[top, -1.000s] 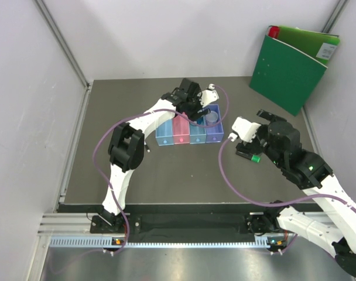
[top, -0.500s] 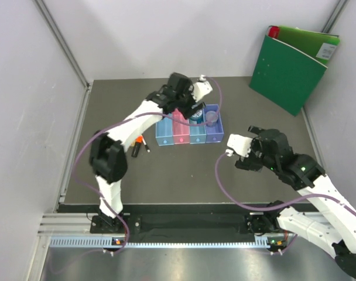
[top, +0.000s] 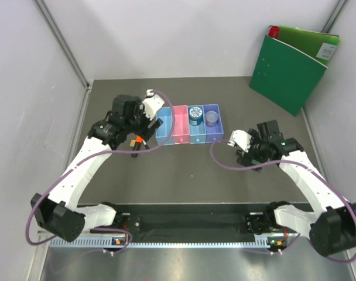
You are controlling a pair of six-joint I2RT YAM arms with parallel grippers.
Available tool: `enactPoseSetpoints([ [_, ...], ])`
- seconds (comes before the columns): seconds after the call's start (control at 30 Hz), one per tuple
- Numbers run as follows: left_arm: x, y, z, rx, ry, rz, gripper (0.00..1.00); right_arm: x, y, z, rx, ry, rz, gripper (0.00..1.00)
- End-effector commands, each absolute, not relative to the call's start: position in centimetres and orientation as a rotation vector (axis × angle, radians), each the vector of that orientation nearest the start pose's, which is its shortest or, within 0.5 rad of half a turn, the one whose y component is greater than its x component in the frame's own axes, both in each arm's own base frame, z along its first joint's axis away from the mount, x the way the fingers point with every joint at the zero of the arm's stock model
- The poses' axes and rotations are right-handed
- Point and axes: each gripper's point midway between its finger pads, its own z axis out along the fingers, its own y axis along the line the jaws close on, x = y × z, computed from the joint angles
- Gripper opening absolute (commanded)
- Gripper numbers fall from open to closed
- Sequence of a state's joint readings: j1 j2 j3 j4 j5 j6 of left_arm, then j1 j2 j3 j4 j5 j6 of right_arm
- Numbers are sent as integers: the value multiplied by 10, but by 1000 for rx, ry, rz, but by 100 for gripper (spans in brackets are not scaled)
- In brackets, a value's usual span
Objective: Sort the stationery into containers
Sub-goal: Pick up the pen from the center of the board.
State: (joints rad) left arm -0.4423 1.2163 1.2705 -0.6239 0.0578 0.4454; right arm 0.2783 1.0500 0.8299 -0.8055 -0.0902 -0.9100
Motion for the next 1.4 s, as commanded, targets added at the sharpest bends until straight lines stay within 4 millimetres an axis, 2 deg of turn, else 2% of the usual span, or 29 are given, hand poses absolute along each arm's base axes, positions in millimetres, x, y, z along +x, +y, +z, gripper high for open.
enactPoseSetpoints([
  [0.0, 315, -116, 204, 902, 2145, -65, 85, 271, 61, 120, -1443, 2053, -44, 96],
  [0.17, 318, -104, 173, 902, 2230, -48, 85, 270, 60, 101, -1440, 2082, -3, 93],
  [0.4, 325, -95, 156, 859, 2305, -72, 84, 264, 46, 64, -1443, 2143, -5, 88],
  [0.5, 323, -94, 148, 854, 2347, -76, 84, 266, 38, 52, -1449, 2173, -2, 87],
  [0.57, 322, -94, 144, 849, 2365, -76, 84, 272, 32, 52, -1435, 2186, -5, 85],
  [0.77, 322, -92, 144, 860, 2360, -66, 84, 281, 22, 39, -1439, 2240, 27, 79],
  [1.07, 324, -92, 149, 854, 2359, -66, 83, 301, 24, 32, -1441, 2252, 56, 70],
  [1.13, 323, -93, 148, 856, 2362, -72, 83, 302, 24, 28, -1442, 2271, 66, 59],
  [1.17, 322, -93, 148, 858, 2365, -73, 83, 304, 24, 27, -1442, 2272, 68, 43],
  [1.27, 321, -91, 146, 876, 2367, -63, 83, 301, 23, 23, -1440, 2286, 67, 21],
  [1.37, 317, -88, 140, 897, 2374, -46, 83, 296, 22, 21, -1438, 2290, 63, 11],
])
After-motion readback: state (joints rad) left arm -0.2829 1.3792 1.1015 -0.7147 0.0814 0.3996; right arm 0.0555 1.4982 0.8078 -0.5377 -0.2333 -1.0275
